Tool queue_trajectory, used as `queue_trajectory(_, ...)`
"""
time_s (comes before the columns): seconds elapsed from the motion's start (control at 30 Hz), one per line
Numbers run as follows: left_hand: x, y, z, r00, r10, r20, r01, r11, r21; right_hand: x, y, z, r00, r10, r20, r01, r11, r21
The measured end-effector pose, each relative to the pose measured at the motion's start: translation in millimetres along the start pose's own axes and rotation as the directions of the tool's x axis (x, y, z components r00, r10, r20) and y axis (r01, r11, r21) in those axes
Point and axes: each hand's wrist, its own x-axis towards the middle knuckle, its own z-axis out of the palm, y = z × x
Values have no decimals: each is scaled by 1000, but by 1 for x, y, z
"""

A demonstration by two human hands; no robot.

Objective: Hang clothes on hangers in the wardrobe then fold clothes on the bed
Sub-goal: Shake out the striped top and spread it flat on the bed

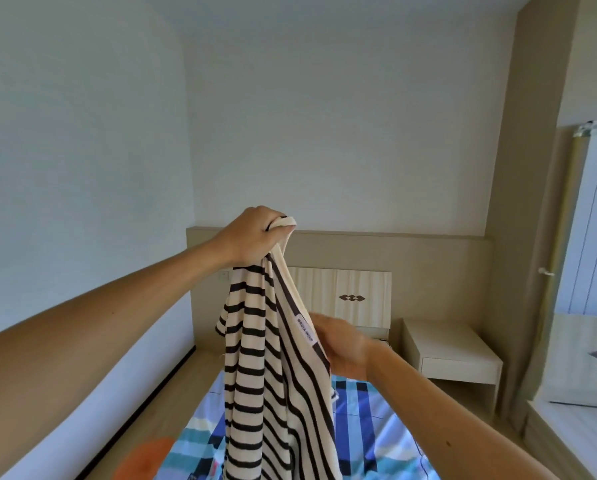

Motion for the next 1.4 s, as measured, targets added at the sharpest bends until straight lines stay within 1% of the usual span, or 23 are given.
queue_trajectory(0.13, 5, -1, 5, 1000, 4, -27, -4, 1000, 17, -6, 5, 9, 979, 182, 92, -148, 943, -298)
queue_trajectory(0.2, 7, -1, 6, 998, -1, -60, 2, 1000, 17, -3, 16, 8, 962, 265, 63, -216, 883, -418)
queue_trajectory(0.27, 9, -2, 6, 996, 12, -90, -11, 1000, 21, 6, 31, 5, 958, 284, -48, -247, 725, -643)
queue_trajectory(0.33, 10, -1, 4, 993, 23, -114, -21, 999, 25, 14, 41, -1, 953, 257, -159, -264, 450, -853)
queue_trajectory(0.4, 9, -4, 0, 992, 34, -124, -32, 999, 22, 17, 48, -12, 937, 231, -264, -321, 261, -911)
queue_trajectory(0.5, 5, -11, -8, 992, 43, -116, -35, 997, 67, 11, 54, -35, 885, 211, -416, -444, 108, -890)
queue_trajectory(0.6, -4, -24, -18, 999, 17, -45, -12, 993, 119, 0, 45, -56, 833, 108, -543, -545, -13, -838)
queue_trajectory(0.67, -13, -38, -25, 1000, -24, 8, 22, 988, 154, -6, 25, -64, 801, -75, -594, -599, -86, -796)
queue_trajectory(0.73, -23, -53, -31, 996, -75, 41, 66, 979, 192, -14, 3, -68, 778, -310, -547, -611, -169, -774)
queue_trajectory(0.8, -31, -67, -38, 993, -117, 27, 109, 970, 217, -21, -14, -73, 757, -503, -417, -586, -239, -774)
queue_trajectory(0.83, -35, -72, -41, 992, -130, 3, 126, 967, 220, -25, -20, -76, 738, -575, -352, -569, -251, -783)
queue_trajectory(0.87, -38, -75, -43, 991, -134, -24, 136, 966, 220, -28, -24, -80, 706, -638, -306, -550, -223, -805)
queue_trajectory(0.9, -40, -77, -45, 990, -136, -45, 143, 966, 215, -29, -26, -86, 650, -705, -285, -522, -142, -841)
queue_trajectory(0.97, -43, -81, -49, 987, -144, -76, 157, 966, 206, -29, -33, -94, 488, -794, -363, -436, 138, -889)
queue_trajectory(1.03, -46, -85, -51, 985, -147, -87, 162, 962, 218, -25, -42, -99, 378, -768, -516, -377, 381, -844)
queue_trajectory(1.1, -50, -89, -51, 985, -148, -87, 166, 951, 262, -20, -50, -107, 413, -685, -600, -412, 447, -794)
queue_trajectory(1.2, -56, -93, -51, 977, -158, -144, 200, 917, 347, -15, -67, -102, 574, -392, -719, -587, 415, -695)
queue_trajectory(1.23, -58, -94, -52, 972, -159, -170, 212, 908, 362, -14, -72, -102, 631, -292, -719, -593, 417, -689)
queue_trajectory(1.27, -59, -97, -52, 968, -160, -192, 222, 904, 365, -14, -79, -98, 665, -204, -718, -577, 471, -667)
queue_trajectory(1.3, -62, -100, -53, 966, -167, -200, 231, 904, 360, -15, -85, -95, 679, -137, -721, -559, 541, -628)
queue_trajectory(1.33, -64, -106, -53, 963, -182, -198, 242, 910, 338, -16, -91, -94, 673, -125, -729, -561, 558, -612)
queue_trajectory(1.37, -65, -112, -53, 959, -218, -184, 266, 915, 303, -15, -97, -96, 667, -159, -728, -576, 509, -640)
queue_trajectory(1.4, -68, -118, -52, 951, -253, -176, 293, 922, 253, -16, -101, -95, 654, -212, -727, -623, 395, -675)
